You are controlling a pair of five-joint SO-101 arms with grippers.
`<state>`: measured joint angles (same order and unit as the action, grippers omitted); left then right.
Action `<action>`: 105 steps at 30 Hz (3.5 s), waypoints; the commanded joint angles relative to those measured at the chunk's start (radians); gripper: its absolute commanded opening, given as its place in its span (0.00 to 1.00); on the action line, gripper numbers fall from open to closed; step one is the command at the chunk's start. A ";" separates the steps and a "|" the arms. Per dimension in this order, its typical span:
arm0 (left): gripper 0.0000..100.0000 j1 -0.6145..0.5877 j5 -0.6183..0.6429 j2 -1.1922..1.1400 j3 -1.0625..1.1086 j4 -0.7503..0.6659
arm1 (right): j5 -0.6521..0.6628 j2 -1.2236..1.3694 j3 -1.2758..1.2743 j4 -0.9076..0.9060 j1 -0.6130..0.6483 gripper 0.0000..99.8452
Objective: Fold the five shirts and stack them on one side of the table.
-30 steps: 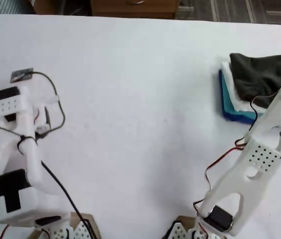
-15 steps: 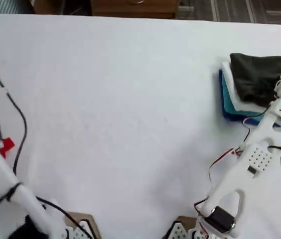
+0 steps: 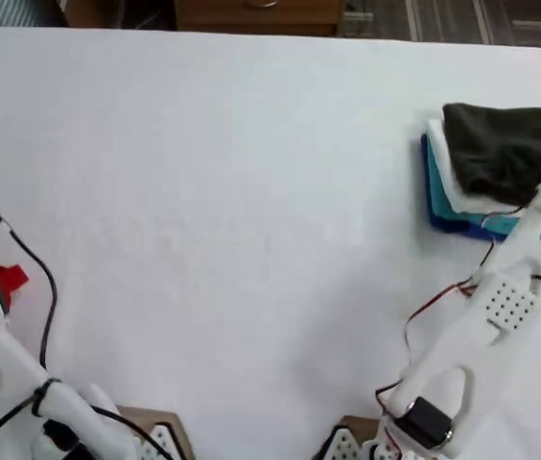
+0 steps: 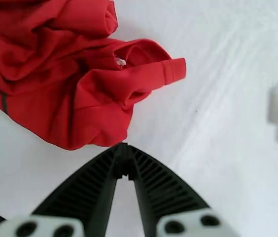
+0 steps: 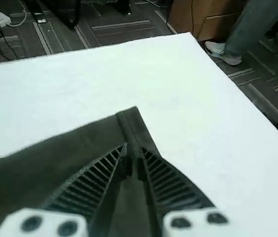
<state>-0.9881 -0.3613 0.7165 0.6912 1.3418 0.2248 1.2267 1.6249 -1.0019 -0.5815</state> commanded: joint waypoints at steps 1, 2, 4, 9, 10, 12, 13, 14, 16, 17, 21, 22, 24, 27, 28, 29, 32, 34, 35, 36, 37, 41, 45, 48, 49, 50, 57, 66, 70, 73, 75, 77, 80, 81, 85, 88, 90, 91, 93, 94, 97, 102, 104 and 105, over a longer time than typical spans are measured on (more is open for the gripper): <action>0.07 -0.052 -0.009 0.015 -0.061 -0.074 | -0.034 -0.291 0.043 -0.288 0.076 0.12; 0.11 -0.080 -0.018 0.009 -0.076 -0.103 | -0.034 -0.343 0.043 -0.367 0.097 0.13; 0.19 -0.129 -0.051 -0.029 -0.082 -0.163 | -0.032 -0.440 0.043 -0.526 0.139 0.15; 0.21 -0.193 -0.064 -0.288 -0.117 -0.216 | 0.124 -0.661 0.017 -0.773 0.242 0.13; 0.21 -0.195 -0.066 -0.354 -0.142 -0.227 | 0.146 -0.704 0.003 -0.773 0.232 0.12; 0.21 -0.195 -0.066 -0.497 -0.219 -0.245 | 0.166 -0.803 -0.054 -0.773 0.226 0.11; 0.21 -0.195 -0.066 -0.569 -0.268 -0.245 | 0.170 -0.855 -0.100 -0.773 0.222 0.11; 0.21 -0.195 -0.066 -0.641 -0.317 -0.236 | 0.180 -0.915 -0.155 -0.773 0.209 0.10; 0.21 -0.195 -0.066 -0.770 -0.414 -0.213 | 0.190 -1.056 -0.298 -0.773 0.182 0.10; 0.21 -0.193 -0.066 -0.832 -0.463 -0.196 | 0.201 -1.138 -0.390 -0.773 0.163 0.10; 0.21 -0.189 -0.077 -1.036 -0.628 -0.124 | 0.261 -1.515 -0.858 -0.773 0.102 0.10; 0.20 -0.187 -0.097 -1.076 -0.662 -0.104 | 0.284 -1.618 -0.987 -0.771 0.097 0.10; 0.20 -0.176 -0.127 -1.143 -0.723 -0.064 | 0.334 -1.821 -1.231 -0.769 0.102 0.10; 0.16 -0.160 -0.152 -1.215 -0.792 0.002 | 0.387 -2.092 -1.542 -0.766 0.163 0.10; 0.11 -0.157 -0.152 -1.229 -0.812 0.025 | 0.400 -2.170 -1.629 -0.766 0.199 0.10; 0.04 -0.152 -0.150 -1.237 -0.831 0.051 | 0.413 -2.244 -1.718 -0.766 0.234 0.10; 0.03 -0.117 -0.149 -1.237 -0.871 0.138 | 0.439 -2.411 -1.938 -0.765 0.334 0.10; 0.03 -0.066 -0.140 -1.237 -0.923 0.206 | 0.446 -2.482 -2.056 -0.765 0.371 0.10; 0.03 -0.037 -0.115 -1.237 -0.960 0.245 | 0.446 -2.506 -2.110 -0.756 0.378 0.10; 0.03 -0.003 -0.086 -1.235 -1.006 0.287 | 0.446 -2.526 -2.159 -0.740 0.380 0.10; 0.03 0.035 -0.058 -1.235 -1.059 0.336 | 0.445 -2.542 -2.209 -0.716 0.378 0.10; 0.03 0.210 0.034 -1.214 -1.280 0.448 | 0.439 -2.569 -2.403 -0.587 0.378 0.10; 0.03 0.396 0.075 -1.042 -1.317 0.448 | 0.439 -2.574 -2.535 -0.467 0.378 0.10; 0.03 0.569 0.077 -0.848 -1.297 0.446 | 0.439 -2.568 -2.578 -0.401 0.378 0.10; 0.03 0.629 0.077 -0.781 -1.290 0.446 | 0.439 -2.568 -2.588 -0.384 0.378 0.10; 0.03 0.692 0.077 -0.717 -1.283 0.446 | 0.439 -2.568 -2.598 -0.372 0.378 0.10; 0.03 0.974 0.072 -0.402 -1.179 0.433 | 0.354 -2.568 -2.641 -0.369 0.377 0.10; 0.19 1.037 0.069 -0.385 -0.949 0.393 | 0.341 -2.568 -2.641 -0.364 0.380 0.11; 0.18 0.939 0.069 -0.385 -1.015 0.402 | 0.341 -2.568 -2.641 -0.367 0.378 0.11; 0.18 0.783 0.063 -0.405 -0.998 0.388 | 0.341 -2.566 -2.641 -0.366 0.383 0.11; 0.17 0.690 0.035 -0.445 -0.914 0.328 | 0.341 -2.566 -2.641 -0.364 0.384 0.11; 0.17 0.609 0.020 -0.499 -0.809 0.252 | 0.341 -2.566 -2.641 -0.349 0.384 0.11; 0.17 0.496 0.018 -0.577 -0.650 0.098 | 0.341 -2.566 -2.641 -0.323 0.378 0.18; 0.17 0.462 0.018 -0.600 -0.610 0.054 | 0.341 -2.566 -2.641 -0.325 0.378 0.20; 0.17 0.384 -0.038 -0.677 -0.512 -0.089 | 0.342 -2.566 -2.641 -0.326 0.386 0.22; 0.17 0.348 -0.051 -0.730 -0.487 -0.169 | 0.342 -2.565 -2.641 -0.323 0.450 0.21; 0.17 0.318 -0.052 -0.775 -0.487 -0.199 | 0.341 -2.540 -2.639 -0.323 0.516 0.21; 0.17 0.298 -0.055 -0.801 -0.490 -0.213 | 0.339 -2.505 -2.636 -0.323 0.553 0.21; 0.17 0.267 -0.087 -0.853 -0.495 -0.232 | 0.298 -2.390 -2.610 -0.323 0.610 0.21; 0.17 0.258 -0.097 -0.876 -0.495 -0.241 | 0.269 -2.321 -2.578 -0.323 0.636 0.21; 0.17 0.244 -0.101 -0.931 -0.495 -0.261 | 0.199 -2.098 -2.412 -0.346 0.733 0.21; 0.17 0.272 -0.100 -0.999 -0.495 -0.308 | 0.103 -1.822 -2.067 -0.529 1.015 0.21; 0.17 0.288 -0.098 -1.023 -0.495 -0.311 | 0.071 -1.748 -1.976 -0.578 1.159 0.21; 0.16 0.295 -0.092 -1.034 -0.495 -0.313 | 0.060 -1.718 -1.955 -0.585 1.218 0.21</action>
<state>-0.7242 -0.4549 -0.3130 0.2033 1.0441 0.3199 -0.5808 -0.4695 -1.5390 0.4557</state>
